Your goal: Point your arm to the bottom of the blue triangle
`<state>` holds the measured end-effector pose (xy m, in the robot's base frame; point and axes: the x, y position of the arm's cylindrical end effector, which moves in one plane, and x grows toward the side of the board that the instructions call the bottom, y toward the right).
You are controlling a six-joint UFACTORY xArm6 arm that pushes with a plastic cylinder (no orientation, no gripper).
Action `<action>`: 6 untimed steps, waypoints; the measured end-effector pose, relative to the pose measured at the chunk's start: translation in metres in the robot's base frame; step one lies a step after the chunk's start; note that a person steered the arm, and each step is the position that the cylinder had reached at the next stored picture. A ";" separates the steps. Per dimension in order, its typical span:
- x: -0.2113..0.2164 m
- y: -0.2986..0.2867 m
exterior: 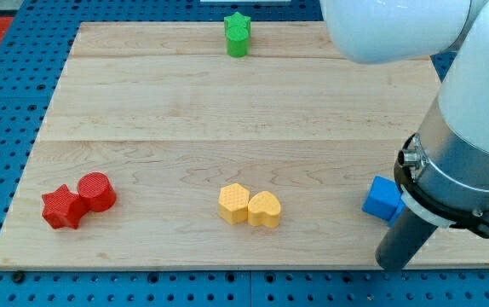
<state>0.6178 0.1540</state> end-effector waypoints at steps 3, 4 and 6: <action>0.000 -0.002; 0.000 -0.002; -0.028 0.028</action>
